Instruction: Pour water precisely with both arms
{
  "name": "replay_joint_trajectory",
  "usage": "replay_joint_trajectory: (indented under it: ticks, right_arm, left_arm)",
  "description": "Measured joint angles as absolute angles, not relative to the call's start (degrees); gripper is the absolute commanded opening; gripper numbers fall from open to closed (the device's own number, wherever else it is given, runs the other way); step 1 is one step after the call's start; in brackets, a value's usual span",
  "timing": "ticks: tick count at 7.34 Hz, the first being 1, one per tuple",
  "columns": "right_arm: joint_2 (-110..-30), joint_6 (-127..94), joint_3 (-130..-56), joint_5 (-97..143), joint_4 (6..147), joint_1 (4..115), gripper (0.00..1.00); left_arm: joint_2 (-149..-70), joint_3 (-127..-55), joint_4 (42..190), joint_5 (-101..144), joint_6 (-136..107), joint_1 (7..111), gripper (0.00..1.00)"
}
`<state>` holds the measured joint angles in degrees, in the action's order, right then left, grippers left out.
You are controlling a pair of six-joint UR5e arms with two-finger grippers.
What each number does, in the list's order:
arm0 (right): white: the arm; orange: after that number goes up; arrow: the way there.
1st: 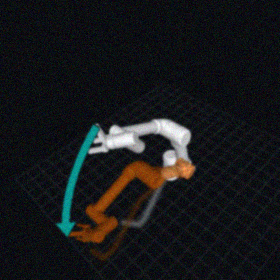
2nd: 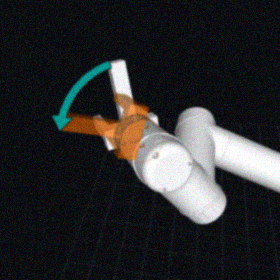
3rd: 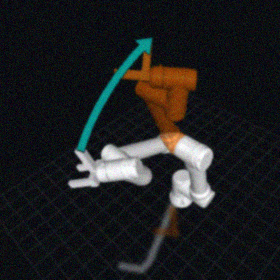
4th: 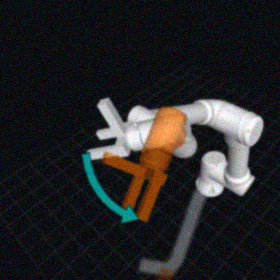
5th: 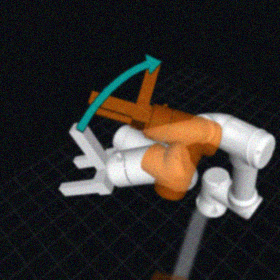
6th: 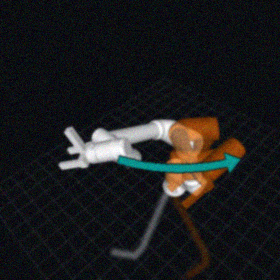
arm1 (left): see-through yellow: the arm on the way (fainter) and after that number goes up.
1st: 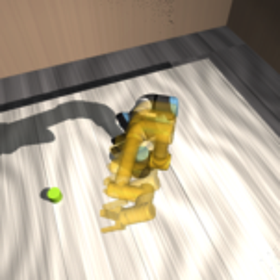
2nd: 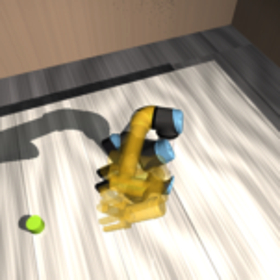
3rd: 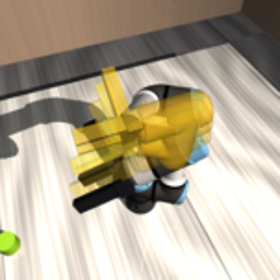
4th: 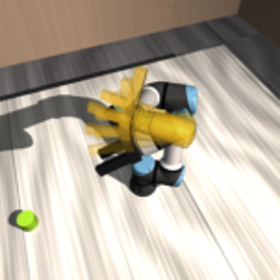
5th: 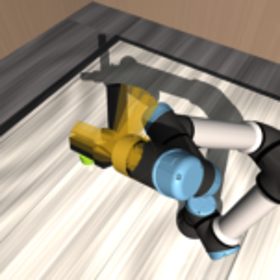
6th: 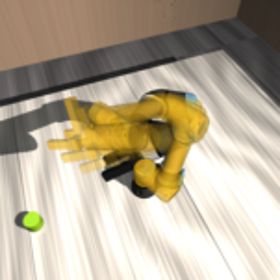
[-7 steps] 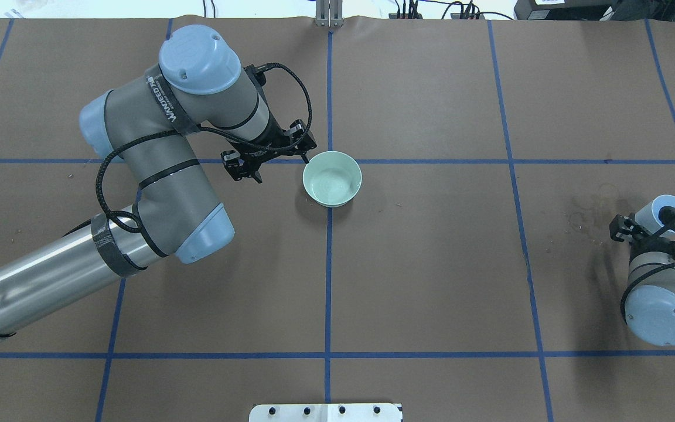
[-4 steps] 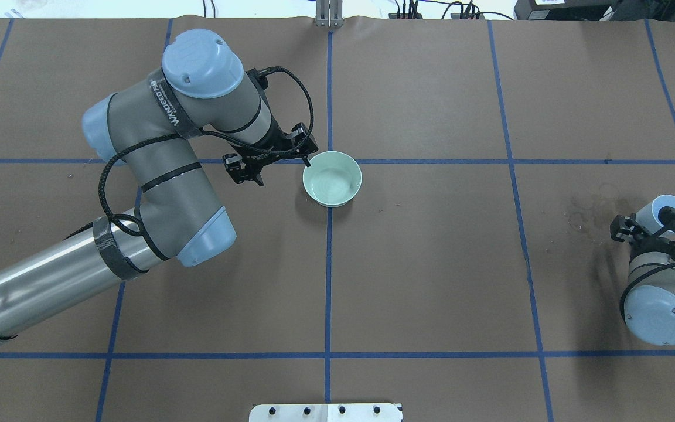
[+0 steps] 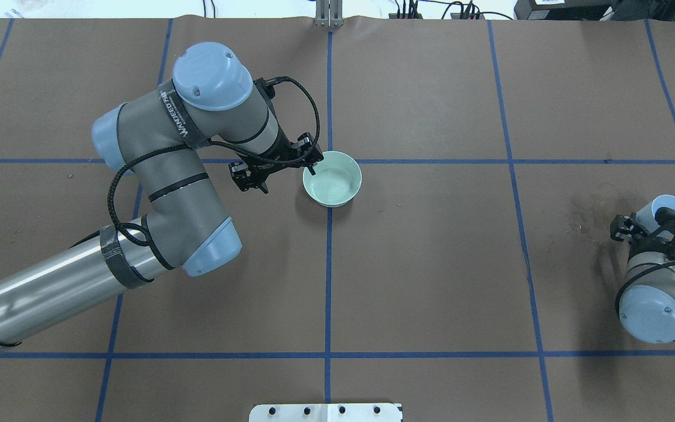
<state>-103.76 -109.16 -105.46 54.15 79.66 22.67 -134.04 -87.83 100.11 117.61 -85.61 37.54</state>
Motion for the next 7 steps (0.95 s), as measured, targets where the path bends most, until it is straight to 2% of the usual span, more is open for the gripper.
replay_joint_trajectory:
  ticks: [7]
  right_arm:
    - [-102.84,-109.16,-103.35,53.06,79.89,23.23,1.00]
  left_arm:
    - [-134.05,-87.80,100.16,117.52,-86.63,36.57,1.00]
